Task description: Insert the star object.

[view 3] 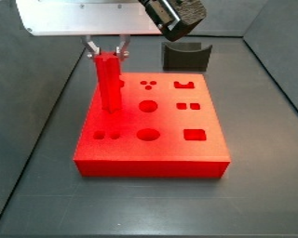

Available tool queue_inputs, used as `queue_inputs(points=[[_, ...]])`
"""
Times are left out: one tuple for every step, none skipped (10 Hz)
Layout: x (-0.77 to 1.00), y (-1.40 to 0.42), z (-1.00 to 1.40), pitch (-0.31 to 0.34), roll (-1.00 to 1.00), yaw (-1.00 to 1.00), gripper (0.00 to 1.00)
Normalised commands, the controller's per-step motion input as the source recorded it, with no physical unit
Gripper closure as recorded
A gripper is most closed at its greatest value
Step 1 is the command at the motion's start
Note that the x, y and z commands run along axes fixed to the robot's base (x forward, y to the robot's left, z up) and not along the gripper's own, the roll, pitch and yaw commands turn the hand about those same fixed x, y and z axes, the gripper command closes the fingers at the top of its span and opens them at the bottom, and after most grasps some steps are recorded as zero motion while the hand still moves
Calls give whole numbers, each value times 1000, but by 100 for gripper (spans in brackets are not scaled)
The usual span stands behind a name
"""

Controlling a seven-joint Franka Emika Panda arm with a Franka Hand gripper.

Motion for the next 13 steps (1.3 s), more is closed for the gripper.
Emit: queue_inputs(points=[[0,0,-63,0,94,-149,100],[0,-23,-117,0,129,-226,100],[0,-83,-171,-54,146,-200,100],[89,-151,-271,-74,164,-154,100],[180,-183,-349,-96,184,-94,100],[223,-114,-389,-76,140,-100,100],[314,-14,-517,-34,70,-126,100],[363,0,-569,0,41,-114,100],[363,20,-623,90,60,-123,100],[91,6,-663,107,79,-74,100],[0,0,-589,67,126,-171,100],[0,0,-714,21,80,-186,100],[3,0,-740,150,130,-246,100]])
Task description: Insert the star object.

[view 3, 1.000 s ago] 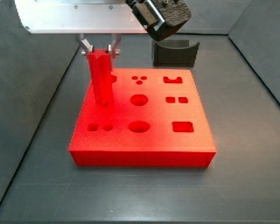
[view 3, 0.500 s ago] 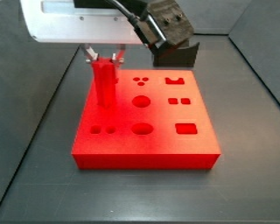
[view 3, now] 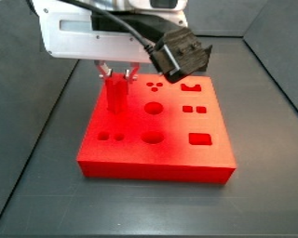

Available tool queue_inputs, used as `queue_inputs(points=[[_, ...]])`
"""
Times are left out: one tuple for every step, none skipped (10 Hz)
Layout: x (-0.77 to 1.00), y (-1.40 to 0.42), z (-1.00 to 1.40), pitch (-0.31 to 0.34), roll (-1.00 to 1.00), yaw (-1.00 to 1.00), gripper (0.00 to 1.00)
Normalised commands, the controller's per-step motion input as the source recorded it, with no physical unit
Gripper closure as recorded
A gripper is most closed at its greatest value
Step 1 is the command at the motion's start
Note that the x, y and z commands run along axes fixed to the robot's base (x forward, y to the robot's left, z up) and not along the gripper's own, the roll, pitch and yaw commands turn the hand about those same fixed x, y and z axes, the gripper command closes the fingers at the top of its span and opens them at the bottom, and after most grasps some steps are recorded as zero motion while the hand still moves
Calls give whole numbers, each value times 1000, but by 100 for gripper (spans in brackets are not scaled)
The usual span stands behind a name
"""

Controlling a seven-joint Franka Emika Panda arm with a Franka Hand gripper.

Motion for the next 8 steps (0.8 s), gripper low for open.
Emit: queue_inputs(points=[[0,0,-737,99,166,-246,100],[0,0,-846,80,123,-309,100],[29,0,-880,67,136,-334,100],[0,0,-1000,0,9,0,100],[0,0,-1000,0,7,0,100],[0,0,-1000,-14,14,0,100],[0,34,-280,0,0,0,100],[0,0,0,0,0,0,100]])
